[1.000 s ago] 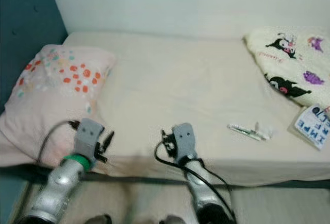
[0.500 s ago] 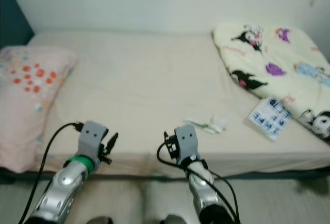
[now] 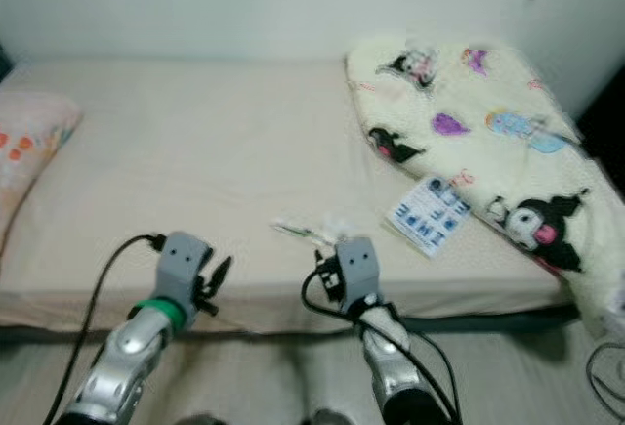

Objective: Clean up the room

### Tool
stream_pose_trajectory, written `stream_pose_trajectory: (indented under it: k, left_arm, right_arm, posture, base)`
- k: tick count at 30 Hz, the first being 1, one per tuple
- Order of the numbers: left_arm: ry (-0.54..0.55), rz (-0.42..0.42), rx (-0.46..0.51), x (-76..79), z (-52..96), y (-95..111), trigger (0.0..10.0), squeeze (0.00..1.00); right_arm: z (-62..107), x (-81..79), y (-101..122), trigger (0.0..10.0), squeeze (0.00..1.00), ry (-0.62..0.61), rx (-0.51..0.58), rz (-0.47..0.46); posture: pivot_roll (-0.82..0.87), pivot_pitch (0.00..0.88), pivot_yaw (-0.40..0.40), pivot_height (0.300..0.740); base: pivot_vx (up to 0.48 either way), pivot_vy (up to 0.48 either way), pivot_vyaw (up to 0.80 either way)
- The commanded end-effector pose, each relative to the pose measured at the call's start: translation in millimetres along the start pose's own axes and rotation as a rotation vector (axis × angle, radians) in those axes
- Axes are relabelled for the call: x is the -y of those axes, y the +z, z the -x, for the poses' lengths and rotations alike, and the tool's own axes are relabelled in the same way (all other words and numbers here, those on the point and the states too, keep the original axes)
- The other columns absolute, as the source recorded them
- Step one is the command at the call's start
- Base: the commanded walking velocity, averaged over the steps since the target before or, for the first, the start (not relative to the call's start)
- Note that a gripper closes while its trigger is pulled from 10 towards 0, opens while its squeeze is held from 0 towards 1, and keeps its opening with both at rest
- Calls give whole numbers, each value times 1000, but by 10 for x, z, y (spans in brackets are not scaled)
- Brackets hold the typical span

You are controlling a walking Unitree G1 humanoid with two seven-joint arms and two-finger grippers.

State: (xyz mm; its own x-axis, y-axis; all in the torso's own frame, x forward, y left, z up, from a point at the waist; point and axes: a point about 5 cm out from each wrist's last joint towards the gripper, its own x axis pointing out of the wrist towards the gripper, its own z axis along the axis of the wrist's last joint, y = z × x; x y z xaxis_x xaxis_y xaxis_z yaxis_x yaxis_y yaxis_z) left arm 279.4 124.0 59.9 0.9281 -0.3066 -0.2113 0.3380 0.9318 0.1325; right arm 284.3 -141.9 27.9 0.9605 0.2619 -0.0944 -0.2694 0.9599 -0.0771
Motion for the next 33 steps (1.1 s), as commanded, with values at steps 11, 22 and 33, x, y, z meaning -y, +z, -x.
stream_pose_trajectory:
  k: [11,22,33]
  left_arm:
    - [19,-4,-38,-40,41,-97,10000,0]
    - [13,-5,-32,-25,46,-93,10000,0]
    - [27,6,3,-39,19,-39,10000,0]
  right_arm:
    - [10,-59,-28,10000,0,15,-8,-10]
    - [20,-69,-34,10000,0,15,-6,-12]
    - [18,-95,-35,10000,0,31,-11,42]
  posture:
    - [-20,0,14,740]
    - [-21,0,17,740]
    - [-23,5,17,740]
  base:
    - [0,262,0]
    - [0,0,0]
    - [86,0,0]
